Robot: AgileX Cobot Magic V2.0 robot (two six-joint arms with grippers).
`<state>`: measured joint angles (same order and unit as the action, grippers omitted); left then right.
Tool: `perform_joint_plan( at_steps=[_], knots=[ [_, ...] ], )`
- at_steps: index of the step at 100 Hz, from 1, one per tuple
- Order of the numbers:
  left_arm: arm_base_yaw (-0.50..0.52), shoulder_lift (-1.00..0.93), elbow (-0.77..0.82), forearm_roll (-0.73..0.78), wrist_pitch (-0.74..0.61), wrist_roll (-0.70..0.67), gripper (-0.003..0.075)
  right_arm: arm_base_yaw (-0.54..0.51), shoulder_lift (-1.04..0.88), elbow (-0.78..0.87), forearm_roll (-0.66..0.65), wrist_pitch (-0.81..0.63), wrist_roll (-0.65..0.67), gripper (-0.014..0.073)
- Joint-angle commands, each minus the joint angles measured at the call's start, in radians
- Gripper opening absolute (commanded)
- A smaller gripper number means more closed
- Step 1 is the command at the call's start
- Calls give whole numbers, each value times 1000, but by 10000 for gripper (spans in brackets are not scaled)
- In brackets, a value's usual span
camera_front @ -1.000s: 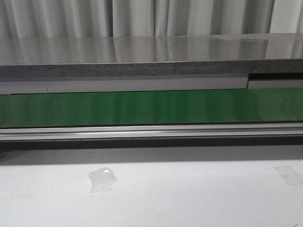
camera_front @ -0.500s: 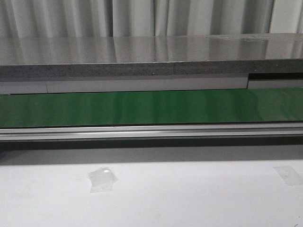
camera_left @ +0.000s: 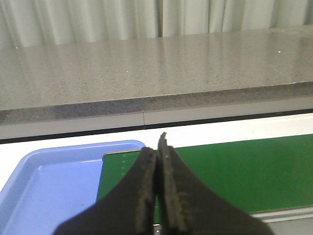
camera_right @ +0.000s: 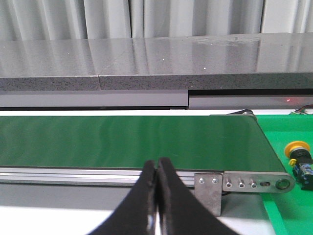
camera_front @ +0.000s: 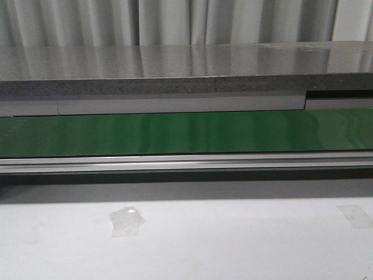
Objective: Move button from left to right
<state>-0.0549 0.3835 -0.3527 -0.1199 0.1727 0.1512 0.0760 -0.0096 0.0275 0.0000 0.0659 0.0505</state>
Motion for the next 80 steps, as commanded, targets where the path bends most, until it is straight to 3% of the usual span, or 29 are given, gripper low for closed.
perform_joint_plan(
  at_steps=[1,24,71,80],
  knots=[
    [-2,-1,-19,28,-87,-4,-20,2,-20,-16,-15,-84,2,-68],
    [-2,-110,95,186,-91,-203,-20,2,-20,-16,-15,-84,2,-68],
    [39,-419,341,204,-93,-212,-20,2,-20,-16,-15,-84,2,-68],
    [52,-422,372,204,-141,-212,-20,2,-20,-16,-15,-84,2,-68]
  ],
)
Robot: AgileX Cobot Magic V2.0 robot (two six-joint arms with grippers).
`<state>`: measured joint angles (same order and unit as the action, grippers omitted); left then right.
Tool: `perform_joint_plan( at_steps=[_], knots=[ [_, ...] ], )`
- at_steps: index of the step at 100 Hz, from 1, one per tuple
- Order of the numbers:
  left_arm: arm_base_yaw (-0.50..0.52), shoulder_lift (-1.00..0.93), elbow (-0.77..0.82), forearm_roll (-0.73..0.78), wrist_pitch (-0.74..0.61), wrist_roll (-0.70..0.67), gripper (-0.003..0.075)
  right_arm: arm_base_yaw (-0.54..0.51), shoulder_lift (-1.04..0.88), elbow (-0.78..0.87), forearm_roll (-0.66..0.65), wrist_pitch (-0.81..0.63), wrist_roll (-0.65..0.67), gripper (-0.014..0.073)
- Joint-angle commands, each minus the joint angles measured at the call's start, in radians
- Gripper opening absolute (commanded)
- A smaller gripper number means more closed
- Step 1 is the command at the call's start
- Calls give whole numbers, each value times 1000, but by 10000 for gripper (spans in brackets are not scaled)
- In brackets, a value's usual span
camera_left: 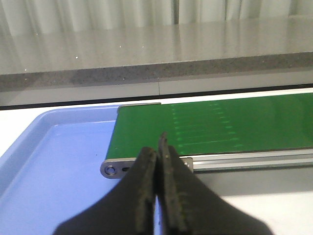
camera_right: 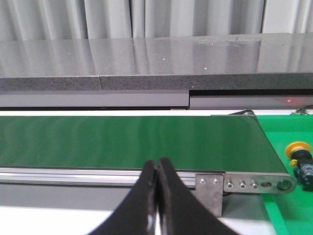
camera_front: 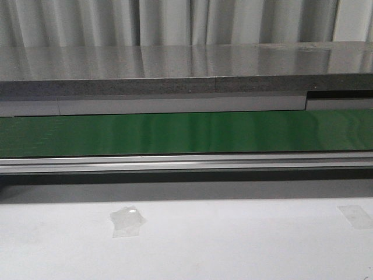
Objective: Move button from left to right
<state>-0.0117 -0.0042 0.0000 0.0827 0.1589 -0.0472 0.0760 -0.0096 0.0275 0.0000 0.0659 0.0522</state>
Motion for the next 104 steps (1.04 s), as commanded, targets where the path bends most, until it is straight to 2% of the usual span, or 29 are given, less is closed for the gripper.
perform_joint_plan(
  at_steps=[1,9,104],
  knots=[
    [11,-34,22,1,-131,-13,-20,2,-20,-16,-15,-84,0,-68],
    [13,-34,45,1,-186,-13,-20,2,-20,-16,-15,-83,0,-68],
    [13,-34,45,1,-185,-13,-20,2,-20,-16,-15,-83,0,-68]
  ],
)
